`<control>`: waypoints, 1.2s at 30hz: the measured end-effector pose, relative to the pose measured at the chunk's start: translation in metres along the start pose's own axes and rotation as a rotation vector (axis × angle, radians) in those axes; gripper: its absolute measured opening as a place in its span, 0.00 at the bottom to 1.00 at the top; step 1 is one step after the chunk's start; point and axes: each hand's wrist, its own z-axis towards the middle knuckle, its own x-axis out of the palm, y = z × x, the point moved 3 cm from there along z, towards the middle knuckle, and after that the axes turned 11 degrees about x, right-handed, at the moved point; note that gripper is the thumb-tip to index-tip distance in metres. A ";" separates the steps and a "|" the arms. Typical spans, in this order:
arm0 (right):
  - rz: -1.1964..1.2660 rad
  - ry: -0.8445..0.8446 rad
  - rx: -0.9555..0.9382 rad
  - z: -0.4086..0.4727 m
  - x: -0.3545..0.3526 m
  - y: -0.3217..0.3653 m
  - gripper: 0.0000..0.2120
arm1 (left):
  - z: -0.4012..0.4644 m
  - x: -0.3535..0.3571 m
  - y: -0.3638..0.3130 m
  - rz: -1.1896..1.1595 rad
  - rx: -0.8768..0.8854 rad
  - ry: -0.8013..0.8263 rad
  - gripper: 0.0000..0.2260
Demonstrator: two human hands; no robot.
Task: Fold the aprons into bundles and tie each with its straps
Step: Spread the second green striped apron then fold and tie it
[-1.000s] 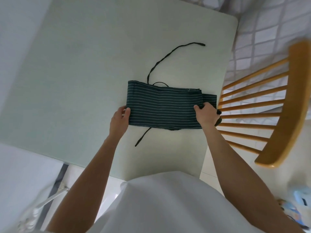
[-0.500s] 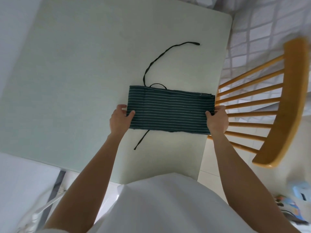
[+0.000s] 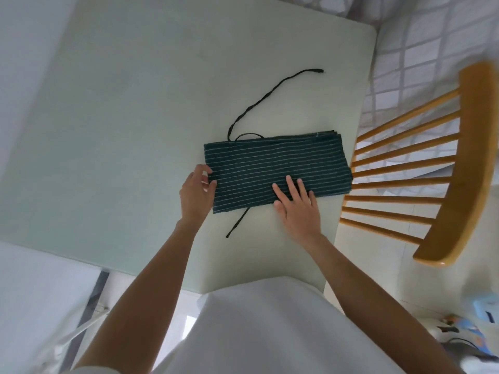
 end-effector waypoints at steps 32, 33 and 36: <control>0.687 -0.251 0.030 0.006 -0.024 -0.059 0.10 | -0.014 -0.029 -0.081 0.014 0.580 0.168 0.12; 0.772 -0.253 0.092 0.007 -0.026 -0.059 0.09 | 0.000 -0.031 -0.089 0.014 0.610 0.145 0.11; 0.891 -0.263 0.219 0.017 -0.031 -0.059 0.11 | 0.057 -0.023 -0.117 0.011 0.702 0.145 0.10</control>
